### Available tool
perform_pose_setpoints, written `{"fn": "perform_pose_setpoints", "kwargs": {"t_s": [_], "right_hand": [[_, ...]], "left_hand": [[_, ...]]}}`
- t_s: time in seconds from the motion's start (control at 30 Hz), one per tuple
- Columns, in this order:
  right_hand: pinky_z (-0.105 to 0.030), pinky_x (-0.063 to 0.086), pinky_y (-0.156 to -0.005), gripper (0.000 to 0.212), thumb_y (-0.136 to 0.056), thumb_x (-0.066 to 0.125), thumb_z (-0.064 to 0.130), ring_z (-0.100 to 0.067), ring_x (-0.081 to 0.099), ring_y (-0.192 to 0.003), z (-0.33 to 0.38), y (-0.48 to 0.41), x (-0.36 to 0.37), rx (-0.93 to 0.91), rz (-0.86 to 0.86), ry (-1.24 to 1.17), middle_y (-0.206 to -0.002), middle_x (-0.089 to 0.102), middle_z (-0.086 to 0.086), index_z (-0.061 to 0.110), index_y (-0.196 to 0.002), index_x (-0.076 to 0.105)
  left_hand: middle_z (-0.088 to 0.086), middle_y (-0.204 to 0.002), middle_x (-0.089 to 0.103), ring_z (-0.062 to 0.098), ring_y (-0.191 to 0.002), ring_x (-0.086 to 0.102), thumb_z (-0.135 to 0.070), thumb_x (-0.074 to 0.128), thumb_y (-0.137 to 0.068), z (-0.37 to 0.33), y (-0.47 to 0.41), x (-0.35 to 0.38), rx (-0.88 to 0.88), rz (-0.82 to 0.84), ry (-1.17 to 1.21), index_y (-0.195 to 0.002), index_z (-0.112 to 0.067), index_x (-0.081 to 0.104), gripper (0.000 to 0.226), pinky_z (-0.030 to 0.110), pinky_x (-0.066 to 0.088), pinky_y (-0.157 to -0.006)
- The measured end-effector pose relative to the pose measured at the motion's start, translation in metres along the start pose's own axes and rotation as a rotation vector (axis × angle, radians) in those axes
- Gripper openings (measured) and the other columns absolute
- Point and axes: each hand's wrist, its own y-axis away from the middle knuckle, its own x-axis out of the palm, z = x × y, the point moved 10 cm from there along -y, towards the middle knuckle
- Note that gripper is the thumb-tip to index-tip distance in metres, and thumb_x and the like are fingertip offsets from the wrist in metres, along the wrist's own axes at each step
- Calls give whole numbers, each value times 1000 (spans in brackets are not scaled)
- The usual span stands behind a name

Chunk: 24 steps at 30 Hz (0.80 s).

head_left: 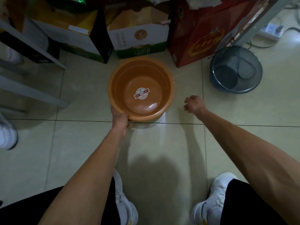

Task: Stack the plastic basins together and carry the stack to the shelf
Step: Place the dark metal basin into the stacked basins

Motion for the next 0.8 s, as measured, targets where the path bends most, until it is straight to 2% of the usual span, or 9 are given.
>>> {"fn": "perform_pose_setpoints", "kwargs": {"t_s": [0.07,0.1,0.17,0.23,0.3,0.37,0.57,0.7,0.8], "right_hand": [[-37,60,-76,35,-108,45,18,-24,66,-81,-22,-14,-31,62,-32,-182,-110,66,-15,7,-139,57],[-35,57,-75,40,-108,44,16,-22,65,-82,-32,-18,-46,75,-47,-272,-116,62,-13,14,-147,51],[-37,58,-84,51,-108,41,13,-26,67,-94,-46,-20,-69,95,-77,-462,-135,51,-8,31,-155,38],[-45,57,-98,58,-109,40,13,-33,67,-109,-54,-22,-82,122,-88,-635,-153,43,-7,41,-158,27],[-52,54,-106,62,-109,39,15,-36,65,-117,-55,-20,-86,169,-70,-705,-164,36,-8,42,-161,20],[-53,55,-104,67,-108,41,15,-35,64,-122,-52,-19,-85,187,-52,-708,-165,37,-7,43,-163,14],[-51,54,-106,74,-107,39,10,-31,59,-131,-39,-27,-90,159,-121,-653,-161,43,-10,39,-166,4],[-44,53,-105,69,-105,39,8,-27,53,-134,-43,-33,-98,157,-186,-683,-150,48,-8,30,-166,16],[-43,51,-108,57,-106,39,13,-27,53,-138,-49,-31,-100,163,-221,-772,-156,47,-9,23,-161,31]], "left_hand": [[13,-141,59,33,-116,64,-20,60,-77,25,7,16,-13,26,18,-141,-65,23,87,49,58,-86],[9,-145,57,37,-128,59,-21,62,-78,38,7,23,0,42,13,-138,-71,22,87,63,47,-97],[6,-150,52,40,-134,55,-21,62,-85,55,15,37,50,65,-24,-138,-75,19,87,70,40,-101],[5,-149,53,38,-126,60,-22,61,-91,55,34,50,54,72,-54,-143,-70,13,85,61,58,-84],[3,-149,52,36,-121,63,-22,59,-95,48,43,65,30,114,-112,-144,-69,10,84,46,63,-67],[1,-151,49,36,-124,61,-18,58,-97,42,40,73,26,140,-138,-143,-69,13,82,51,62,-73],[-8,-153,44,26,-124,61,-14,56,-102,39,32,74,-3,168,-166,-145,-70,8,86,48,59,-84],[-6,-146,48,20,-114,65,-11,54,-103,45,30,74,-3,168,-141,-149,-65,6,86,46,59,-85],[-2,-147,48,19,-109,67,-10,54,-103,46,30,73,-14,148,-129,-153,-61,3,88,43,60,-77]]}}
